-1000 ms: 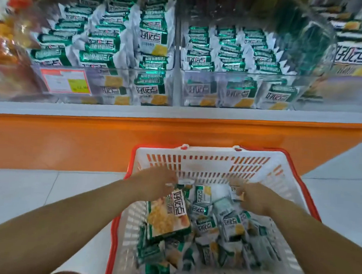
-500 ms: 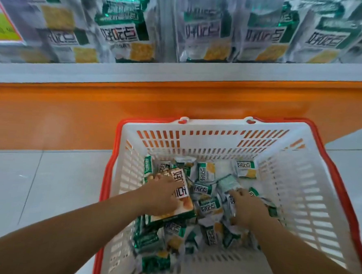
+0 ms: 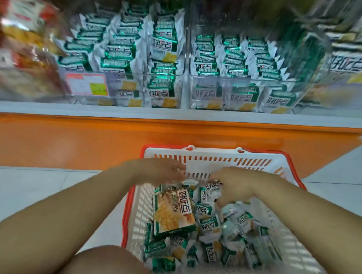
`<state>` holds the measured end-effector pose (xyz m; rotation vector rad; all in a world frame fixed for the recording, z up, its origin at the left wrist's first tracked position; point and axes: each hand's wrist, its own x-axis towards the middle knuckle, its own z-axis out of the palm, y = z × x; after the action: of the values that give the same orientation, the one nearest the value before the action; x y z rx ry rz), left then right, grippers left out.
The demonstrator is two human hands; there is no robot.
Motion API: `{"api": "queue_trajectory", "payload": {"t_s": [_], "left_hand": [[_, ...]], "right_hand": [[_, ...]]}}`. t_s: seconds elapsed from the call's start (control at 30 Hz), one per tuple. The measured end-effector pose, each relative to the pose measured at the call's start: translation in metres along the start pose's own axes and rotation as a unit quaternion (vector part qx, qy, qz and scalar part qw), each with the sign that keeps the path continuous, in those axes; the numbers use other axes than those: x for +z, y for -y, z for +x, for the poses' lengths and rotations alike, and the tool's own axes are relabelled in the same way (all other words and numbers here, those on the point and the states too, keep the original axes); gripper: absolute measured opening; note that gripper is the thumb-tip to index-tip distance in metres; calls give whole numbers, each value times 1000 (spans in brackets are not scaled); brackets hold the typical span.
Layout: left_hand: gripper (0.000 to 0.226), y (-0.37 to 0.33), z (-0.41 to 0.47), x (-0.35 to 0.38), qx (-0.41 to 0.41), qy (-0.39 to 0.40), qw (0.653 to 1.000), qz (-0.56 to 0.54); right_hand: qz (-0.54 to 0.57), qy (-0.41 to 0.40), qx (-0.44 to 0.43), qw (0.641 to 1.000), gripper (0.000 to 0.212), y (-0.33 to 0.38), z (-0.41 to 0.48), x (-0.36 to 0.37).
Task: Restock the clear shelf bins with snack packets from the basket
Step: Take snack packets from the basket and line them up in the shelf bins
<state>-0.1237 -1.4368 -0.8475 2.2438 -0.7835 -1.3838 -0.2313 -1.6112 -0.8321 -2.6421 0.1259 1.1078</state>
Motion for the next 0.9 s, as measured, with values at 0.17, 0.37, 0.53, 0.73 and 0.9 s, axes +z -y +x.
{"api": "queue_trajectory", "payload": {"t_s": [0.17, 0.37, 0.53, 0.73, 0.9], "left_hand": [[49, -39, -57, -9, 70, -8, 987, -145], [21, -72, -101, -12, 157, -152, 956, -196], [27, -78, -123, -39, 192, -309, 911, -195], [33, -78, -129, -87, 164, -496, 851, -49], [39, -90, -105, -134, 121, -549, 822, 84]], "right_hand": [[-17, -174, -54, 983, 76, 36, -66, -44], [25, -350, -107, 930, 65, 58, -102, -60], [120, -486, -199, 842, 66, 74, -102, -75], [165, -517, -122, 831, 69, 58, -81, -94], [150, -492, -15, 858, 67, 43, -56, -103]]}}
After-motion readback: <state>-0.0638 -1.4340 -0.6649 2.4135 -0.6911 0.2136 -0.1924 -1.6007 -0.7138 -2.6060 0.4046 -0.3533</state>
